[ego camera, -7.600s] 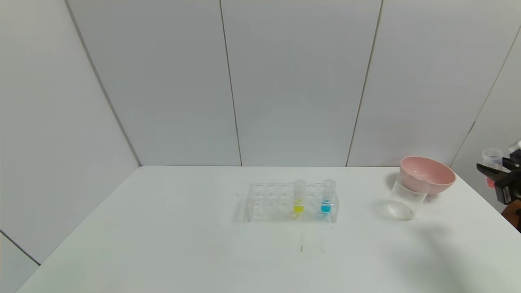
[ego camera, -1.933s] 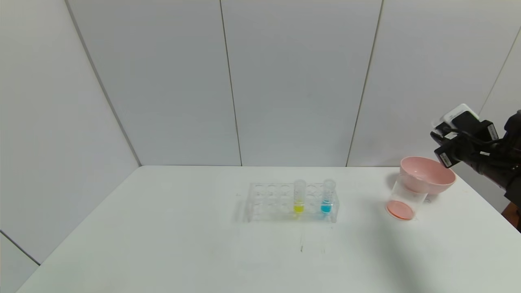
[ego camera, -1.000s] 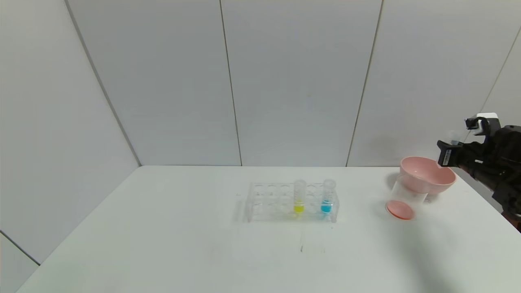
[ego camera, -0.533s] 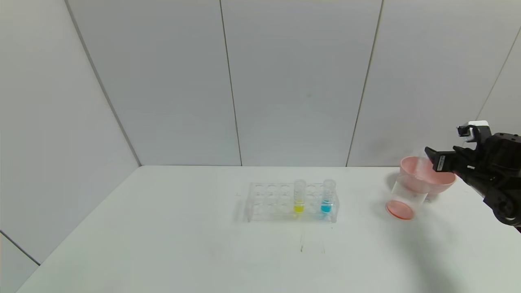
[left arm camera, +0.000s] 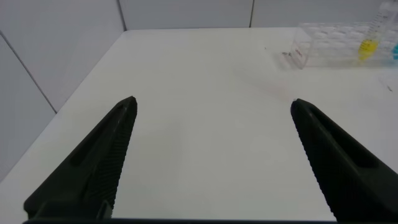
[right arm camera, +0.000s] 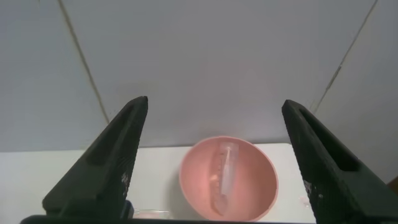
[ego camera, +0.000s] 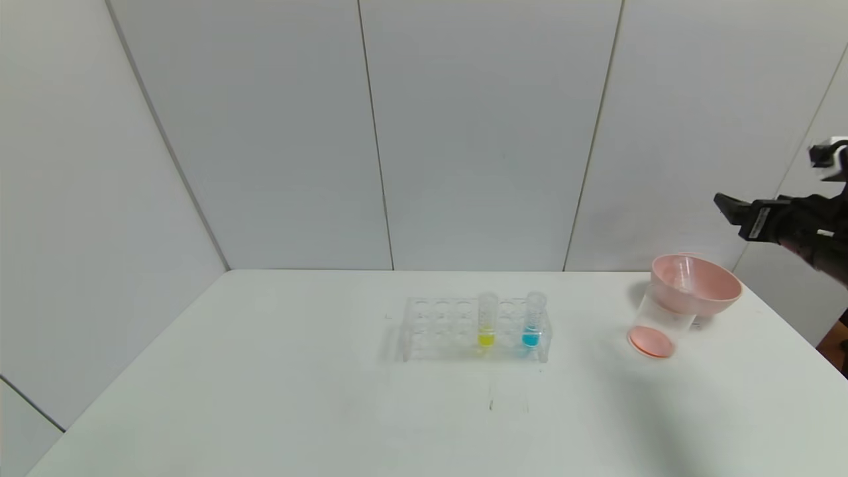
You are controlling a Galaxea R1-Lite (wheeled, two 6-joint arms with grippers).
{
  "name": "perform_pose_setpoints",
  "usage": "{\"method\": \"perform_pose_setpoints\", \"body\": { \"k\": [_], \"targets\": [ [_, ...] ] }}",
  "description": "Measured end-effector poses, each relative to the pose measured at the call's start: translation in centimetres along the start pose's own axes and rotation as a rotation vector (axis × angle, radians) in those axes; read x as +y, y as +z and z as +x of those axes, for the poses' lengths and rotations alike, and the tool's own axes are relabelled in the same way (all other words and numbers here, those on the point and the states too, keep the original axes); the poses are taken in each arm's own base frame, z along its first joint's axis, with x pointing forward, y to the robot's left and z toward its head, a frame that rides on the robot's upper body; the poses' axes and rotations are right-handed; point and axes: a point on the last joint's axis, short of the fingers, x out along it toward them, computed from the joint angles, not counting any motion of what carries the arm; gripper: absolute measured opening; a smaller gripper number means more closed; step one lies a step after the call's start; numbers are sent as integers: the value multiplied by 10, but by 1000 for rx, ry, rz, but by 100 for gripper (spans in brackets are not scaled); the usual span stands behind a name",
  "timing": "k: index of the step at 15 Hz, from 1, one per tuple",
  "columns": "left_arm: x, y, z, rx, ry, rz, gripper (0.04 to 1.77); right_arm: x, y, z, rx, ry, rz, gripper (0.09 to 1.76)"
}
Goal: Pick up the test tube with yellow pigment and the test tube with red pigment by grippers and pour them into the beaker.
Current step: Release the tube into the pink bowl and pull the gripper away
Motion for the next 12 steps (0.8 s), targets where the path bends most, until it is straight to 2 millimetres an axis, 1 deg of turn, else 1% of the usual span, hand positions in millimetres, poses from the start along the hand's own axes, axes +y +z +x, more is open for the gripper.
{"method": "perform_pose_setpoints", "body": {
  "k": [2, 3, 4, 6, 9, 10, 12],
  "targets": [
    [0, 0, 0, 0, 0, 0, 176, 19, 31, -33, -73, 60, 31, 158],
    [0, 0, 0, 0, 0, 0, 176, 34, 39, -51, -93, 116, 42, 160],
    [0, 0, 0, 0, 0, 0, 176, 51, 41, -70, -97, 180, 50, 161],
    [0, 0, 0, 0, 0, 0, 176, 83, 32, -108, -68, 297, 63, 163],
    [0, 0, 0, 0, 0, 0, 176, 122, 0, -158, 17, 427, 61, 166],
    [0, 0, 0, 0, 0, 0, 176, 131, -9, -170, 35, 447, 59, 166],
    [0, 0, 0, 0, 0, 0, 176, 148, -28, -180, 58, 468, 52, 167]
  ]
}}
